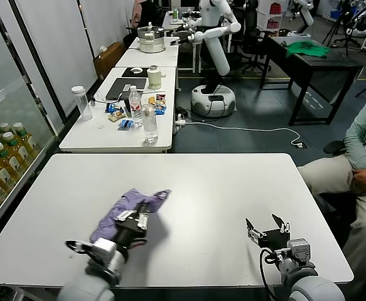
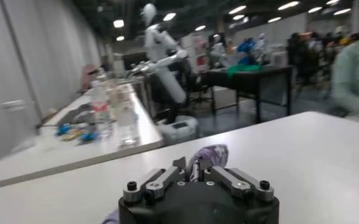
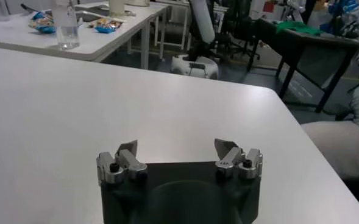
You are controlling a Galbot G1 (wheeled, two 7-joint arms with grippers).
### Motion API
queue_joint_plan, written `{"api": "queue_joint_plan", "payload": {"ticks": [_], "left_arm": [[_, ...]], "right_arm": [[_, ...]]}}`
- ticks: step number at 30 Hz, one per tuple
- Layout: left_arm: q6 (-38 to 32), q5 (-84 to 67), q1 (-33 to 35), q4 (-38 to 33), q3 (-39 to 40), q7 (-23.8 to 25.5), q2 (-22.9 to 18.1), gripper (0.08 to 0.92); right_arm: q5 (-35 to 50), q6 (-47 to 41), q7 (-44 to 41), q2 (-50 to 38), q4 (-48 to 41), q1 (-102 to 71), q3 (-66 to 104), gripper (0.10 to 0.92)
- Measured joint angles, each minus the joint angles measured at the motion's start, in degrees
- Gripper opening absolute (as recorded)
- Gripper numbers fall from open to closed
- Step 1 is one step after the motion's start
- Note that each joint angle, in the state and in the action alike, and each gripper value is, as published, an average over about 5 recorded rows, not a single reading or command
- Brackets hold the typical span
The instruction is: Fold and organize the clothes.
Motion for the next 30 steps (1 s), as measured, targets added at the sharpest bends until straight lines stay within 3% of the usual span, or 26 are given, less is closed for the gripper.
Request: {"api": "queue_joint_plan", "payload": {"ticks": [9, 19, 30], "left_arm": [[-3.1, 0.2, -2.0, -2.0, 2.3, -0.6, -1.6, 0.532], [-6.6, -1.5, -0.9, -0.8, -9.6, -2.7, 3.1, 0.801], [-8.5, -2.6, 2.6, 0.2, -20.9, -4.5, 5.0, 0.823]], "right_arm": [[-0.1, 0.0, -0.1, -0.1, -0.8, 1.3, -0.8, 0.823], [1.2, 0.2, 0.0, 1.9, -1.9, 6.3, -7.4, 0.823], [3.3, 0.8, 2.6, 8.1, -6.9, 13.1, -23.7, 0.823]]}}
